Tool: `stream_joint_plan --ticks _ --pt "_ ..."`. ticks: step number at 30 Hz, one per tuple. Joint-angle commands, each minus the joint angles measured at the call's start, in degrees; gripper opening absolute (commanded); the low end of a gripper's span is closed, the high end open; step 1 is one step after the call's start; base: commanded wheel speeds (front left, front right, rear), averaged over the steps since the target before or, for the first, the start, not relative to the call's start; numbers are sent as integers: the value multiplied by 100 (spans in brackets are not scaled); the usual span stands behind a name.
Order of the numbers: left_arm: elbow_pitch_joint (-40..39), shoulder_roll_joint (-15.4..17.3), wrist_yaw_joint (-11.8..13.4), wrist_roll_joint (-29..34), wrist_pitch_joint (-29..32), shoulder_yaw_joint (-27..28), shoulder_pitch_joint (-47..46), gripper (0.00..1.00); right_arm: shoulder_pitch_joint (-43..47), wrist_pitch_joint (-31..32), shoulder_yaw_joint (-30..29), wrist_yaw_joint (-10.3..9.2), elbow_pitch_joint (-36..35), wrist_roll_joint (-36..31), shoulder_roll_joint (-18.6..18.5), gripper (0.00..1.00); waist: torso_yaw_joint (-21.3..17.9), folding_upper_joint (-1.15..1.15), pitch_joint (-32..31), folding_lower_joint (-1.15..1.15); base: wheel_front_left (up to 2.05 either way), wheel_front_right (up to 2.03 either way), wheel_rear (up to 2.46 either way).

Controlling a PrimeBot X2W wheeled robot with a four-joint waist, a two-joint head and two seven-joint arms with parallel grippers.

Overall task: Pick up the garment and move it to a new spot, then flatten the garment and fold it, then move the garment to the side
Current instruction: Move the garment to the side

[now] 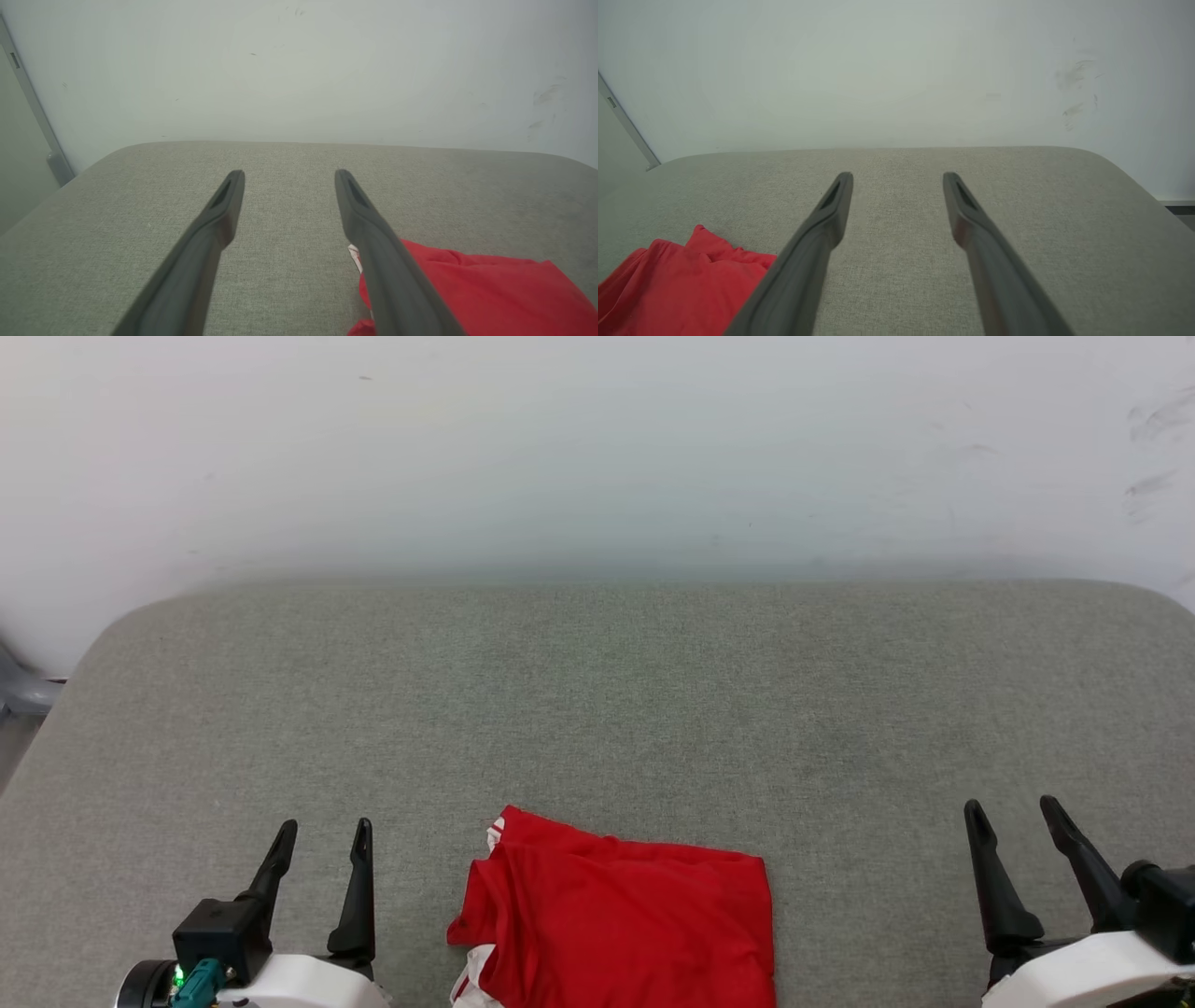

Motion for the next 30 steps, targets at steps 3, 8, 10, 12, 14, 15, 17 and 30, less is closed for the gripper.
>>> stream_joint_plan --ticks 3,8,10,12,14,15,17,30 --pt "34 -46 -42 -21 -37 31 -78 100 12 239 -115 -3 105 141 22 100 41 0 22 1 0 0 0" --pt "-13 -139 -103 28 -37 71 -260 100 -34 1181 -342 -3 554 861 -101 100 189 0 159 1 0 0 0" --pt "-68 -178 -152 64 -33 89 -362 100 -65 1707 -323 -3 693 1218 -244 100 278 0 286 1 0 0 0" --pt "-122 -230 -197 121 -32 105 -476 100 -90 2282 -248 -3 811 1504 -438 100 381 0 452 1 0 0 0" --pt "-188 -286 -244 176 -33 143 -579 100 -163 2747 -113 -3 858 1817 -539 100 479 0 627 1 0 0 0" --pt "-214 -317 -255 209 -33 163 -624 100 -188 2927 -39 -3 872 1878 -615 100 531 0 720 1 0 0 0" --pt "-267 -406 -295 269 -33 202 -711 100 -259 3227 159 -3 911 2132 -656 100 627 0 876 1 0 0 0" --pt "-281 -921 -637 607 -27 522 -1029 100 -766 3859 1311 -7 1769 2911 -649 100 1025 0 1491 1 0 0 0"
